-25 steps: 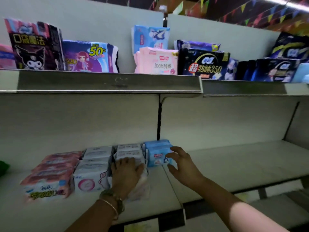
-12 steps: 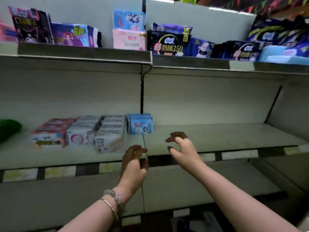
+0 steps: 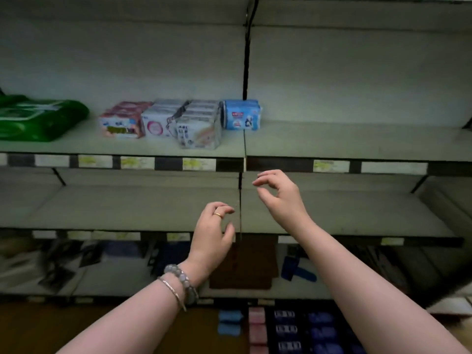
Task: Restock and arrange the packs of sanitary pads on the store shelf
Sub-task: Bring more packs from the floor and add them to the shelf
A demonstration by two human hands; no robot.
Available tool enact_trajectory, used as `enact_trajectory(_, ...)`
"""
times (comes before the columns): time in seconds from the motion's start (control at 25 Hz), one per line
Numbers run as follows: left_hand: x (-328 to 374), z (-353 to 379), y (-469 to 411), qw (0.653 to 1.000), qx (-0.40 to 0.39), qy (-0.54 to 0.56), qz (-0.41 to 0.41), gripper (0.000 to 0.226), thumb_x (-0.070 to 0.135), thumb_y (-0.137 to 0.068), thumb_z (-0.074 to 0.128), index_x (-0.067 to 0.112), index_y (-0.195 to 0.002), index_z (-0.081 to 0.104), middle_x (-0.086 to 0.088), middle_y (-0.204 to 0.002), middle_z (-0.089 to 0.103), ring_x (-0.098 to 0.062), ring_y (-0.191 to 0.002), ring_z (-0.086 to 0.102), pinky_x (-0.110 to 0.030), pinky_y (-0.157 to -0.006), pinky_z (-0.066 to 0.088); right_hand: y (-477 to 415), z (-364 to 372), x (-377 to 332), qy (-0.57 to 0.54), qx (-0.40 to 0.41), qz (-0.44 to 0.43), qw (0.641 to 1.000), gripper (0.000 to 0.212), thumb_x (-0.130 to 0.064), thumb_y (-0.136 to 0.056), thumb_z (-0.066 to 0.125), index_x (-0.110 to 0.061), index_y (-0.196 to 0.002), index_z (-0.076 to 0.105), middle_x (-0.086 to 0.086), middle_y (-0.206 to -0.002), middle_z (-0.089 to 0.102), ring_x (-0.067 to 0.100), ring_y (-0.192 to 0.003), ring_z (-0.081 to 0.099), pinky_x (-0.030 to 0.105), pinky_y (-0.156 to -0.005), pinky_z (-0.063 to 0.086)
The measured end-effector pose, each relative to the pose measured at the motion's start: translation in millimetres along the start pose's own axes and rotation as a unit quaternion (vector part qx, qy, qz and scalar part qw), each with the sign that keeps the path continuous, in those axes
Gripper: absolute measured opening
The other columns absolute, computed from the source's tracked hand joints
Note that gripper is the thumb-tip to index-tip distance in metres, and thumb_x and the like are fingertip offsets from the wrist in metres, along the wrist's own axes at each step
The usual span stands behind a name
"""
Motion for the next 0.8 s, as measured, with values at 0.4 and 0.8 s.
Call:
enact_trajectory(0.4, -125, 8, 46, 0.965, -0.137, -0.004, -0.223, 0.011, 0.017, -0.092, 0.05, 0.016, -0.098, 0.06, 0.007, -0.077, 0.056, -0.002, -0.062, 0.049, -0.011, -0.051, 0.035, 44, 117, 39, -0.007, -0.106, 0.208, 0.972, 0.019, -0.005, -0.089, 0.054, -0.009, -0.101, 0.068, -0.001, -0.097, 0.062, 0.018, -0.092, 0.06, 0.011, -0.073, 0.043)
enact_trajectory(0.8, -225, 77, 85, 0.94, -0.144, 0.035, -0.309, 0.024, 0.013, -0.09, 0.055, 0.017, -0.113, 0.061, -0.005, -0.109, 0.066, -0.02, -0.097, 0.062, -0.022, -0.082, 0.044, 94, 182, 130, -0.066, -0.128, 0.246, 0.958, 0.026, 0.0, -0.089, 0.056, -0.025, -0.087, 0.062, -0.014, -0.091, 0.059, -0.006, -0.085, 0.056, 0.001, -0.075, 0.041)
Point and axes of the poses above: each hand's wrist, its own y-axis away from the middle knuckle, its own z-axis out of the palm, x = y × z, the point moved 1 cm from there along -y, towards the middle knuckle
